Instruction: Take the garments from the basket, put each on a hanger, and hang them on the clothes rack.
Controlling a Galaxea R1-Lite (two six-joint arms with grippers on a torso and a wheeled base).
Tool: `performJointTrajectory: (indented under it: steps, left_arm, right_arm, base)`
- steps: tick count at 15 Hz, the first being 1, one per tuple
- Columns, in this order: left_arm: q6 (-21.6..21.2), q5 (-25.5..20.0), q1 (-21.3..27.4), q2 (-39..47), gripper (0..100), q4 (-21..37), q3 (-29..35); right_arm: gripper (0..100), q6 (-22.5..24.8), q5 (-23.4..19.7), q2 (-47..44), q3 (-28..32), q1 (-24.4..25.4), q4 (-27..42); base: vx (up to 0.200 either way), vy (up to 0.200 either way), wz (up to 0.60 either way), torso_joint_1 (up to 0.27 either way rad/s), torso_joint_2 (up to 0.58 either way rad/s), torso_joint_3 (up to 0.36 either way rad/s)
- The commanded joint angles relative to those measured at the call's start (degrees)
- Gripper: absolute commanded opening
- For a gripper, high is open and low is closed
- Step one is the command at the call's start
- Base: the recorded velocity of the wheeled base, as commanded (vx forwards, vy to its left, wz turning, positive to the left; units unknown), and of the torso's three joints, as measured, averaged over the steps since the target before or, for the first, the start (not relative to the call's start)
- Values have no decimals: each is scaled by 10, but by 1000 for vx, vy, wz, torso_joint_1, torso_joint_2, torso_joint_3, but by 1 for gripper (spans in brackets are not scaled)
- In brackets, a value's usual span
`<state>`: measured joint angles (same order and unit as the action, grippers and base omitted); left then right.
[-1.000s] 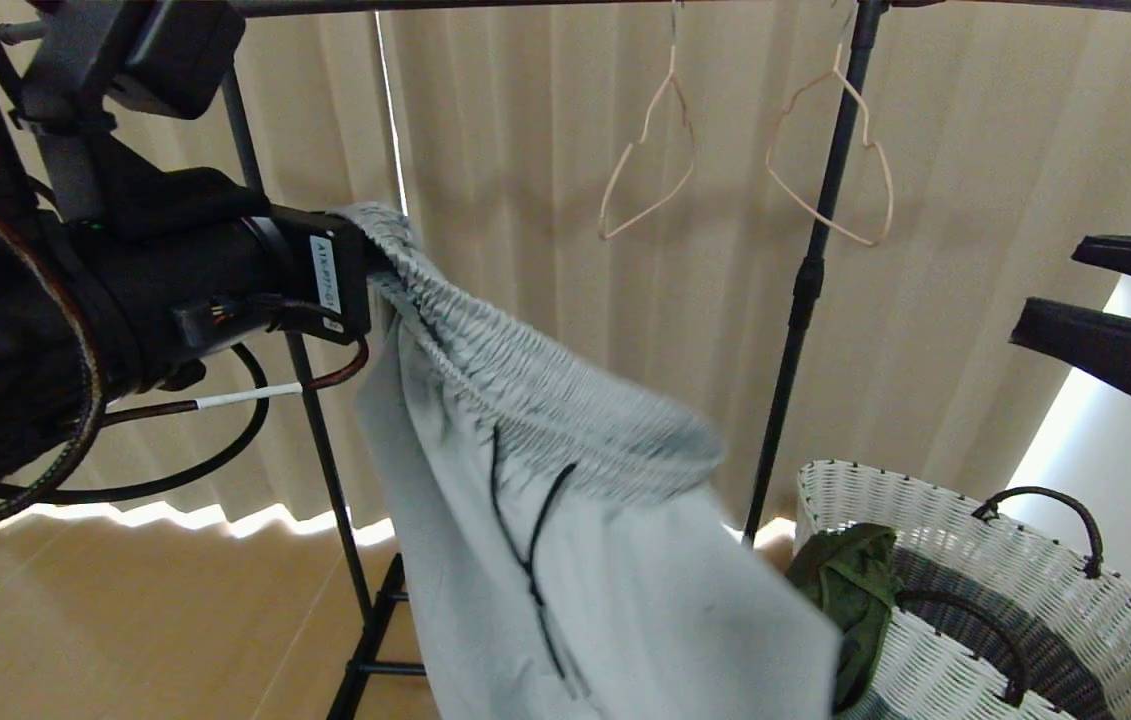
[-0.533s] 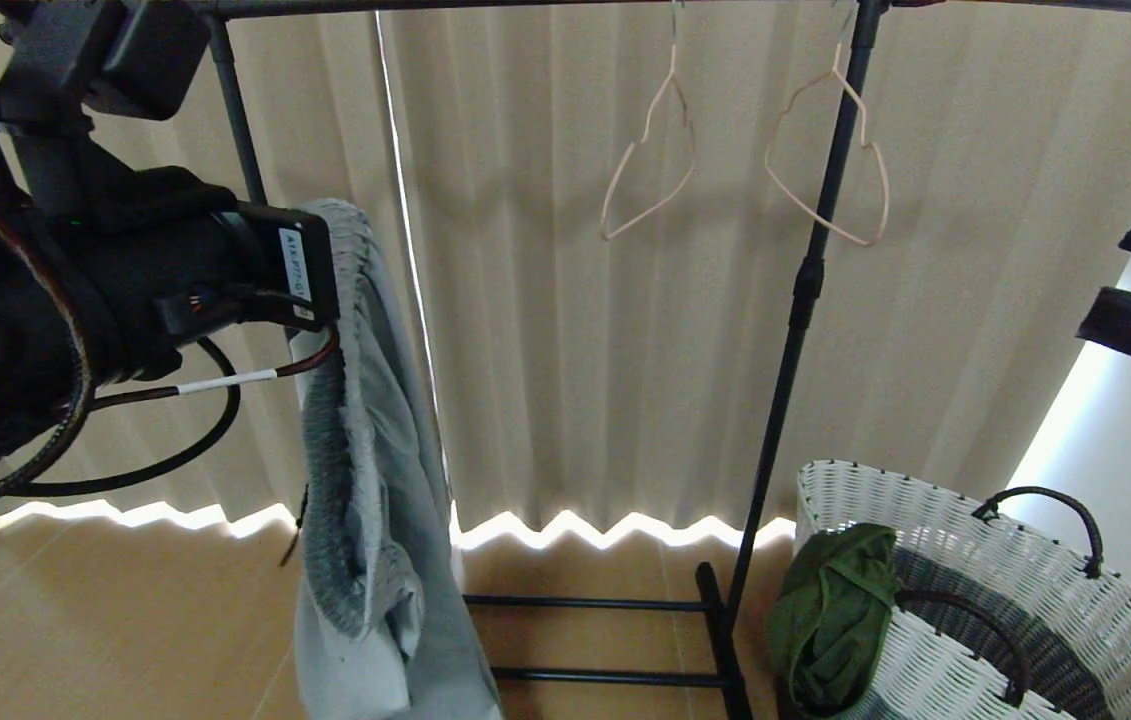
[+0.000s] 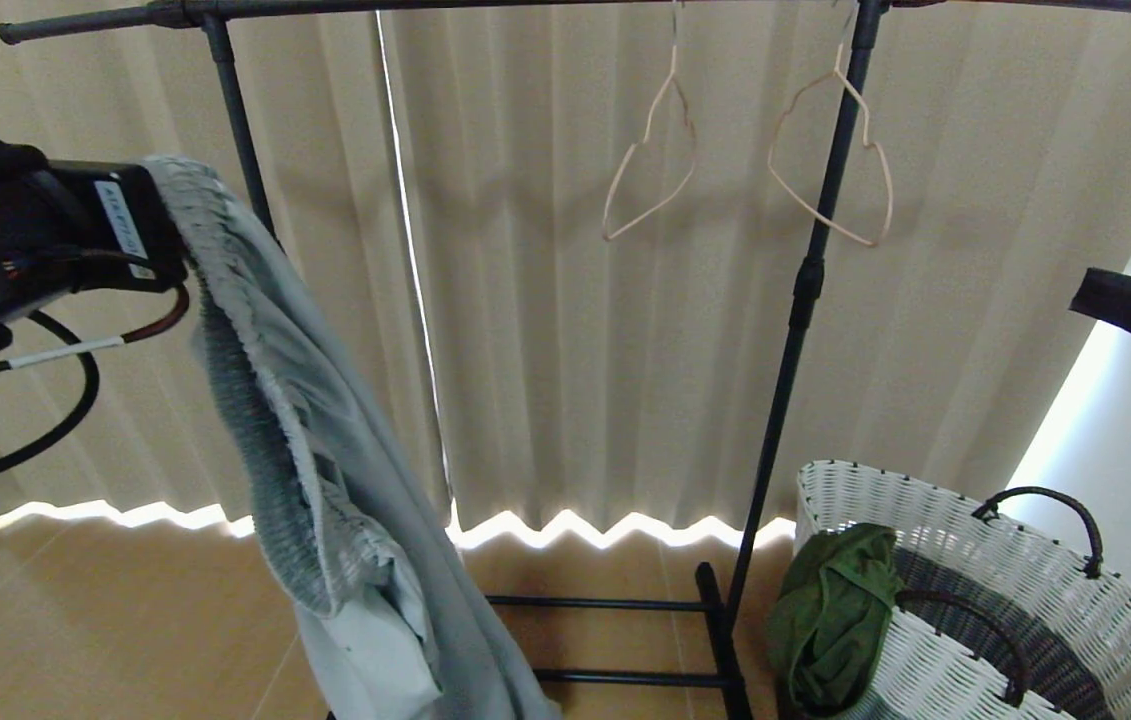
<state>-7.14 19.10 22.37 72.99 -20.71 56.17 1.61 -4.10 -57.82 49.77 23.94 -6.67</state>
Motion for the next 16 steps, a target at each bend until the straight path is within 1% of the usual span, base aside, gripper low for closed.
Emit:
performJointTrajectory:
  steps: [1, 3, 4, 6, 8, 9, 10, 12, 14, 16]
  left_arm:
    - [2, -2, -32, -30, 0, -6, -4]
    - [-2, -5, -28, -37, 0, -6, -40]
    - [-7, -6, -15, -37, 0, -5, -55]
    - [-16, -6, 4, -36, 0, -4, -75]
    - [-35, -6, 22, -39, 0, -2, -92]
    - [-38, -6, 28, -43, 0, -1, -98]
    - [-38, -7, 42, -44, 0, 1, -104]
    - [-39, -9, 58, -43, 0, 1, -104]
    - [-39, -9, 63, -42, 0, 1, -104]
    - [-39, -9, 63, -43, 0, 1, -105]
  right_arm:
    - [100, 10, 0, -15, 0, -45, 1]
    - [100, 35, 2, -29, -2, -83, 12]
    - [100, 54, 12, -35, -7, -97, 12]
    - [100, 86, 50, -40, -28, -98, -5]
    - [100, 88, 94, -39, -55, -99, -50]
    - [100, 88, 106, -40, -65, -99, -72]
    - [100, 88, 122, -41, -86, -101, -114]
    - [100, 97, 126, -41, -109, -118, -150]
    - [100, 96, 123, -42, -125, -123, -179]
    - [100, 100, 124, -44, -142, -127, -193]
  base:
    - [0, 0, 0, 0, 0, 0]
    - [0, 0, 0, 0, 0, 0]
    - [0, 0, 0, 0, 0, 0]
    - [0, 0, 0, 0, 0, 0]
    - [0, 0, 0, 0, 0, 0]
    - [0, 0, 0, 0, 0, 0]
    - [0, 0, 0, 0, 0, 0]
    - [0, 0, 0, 0, 0, 0]
    - [0, 0, 0, 0, 0, 0]
    - [0, 0, 0, 0, 0, 0]
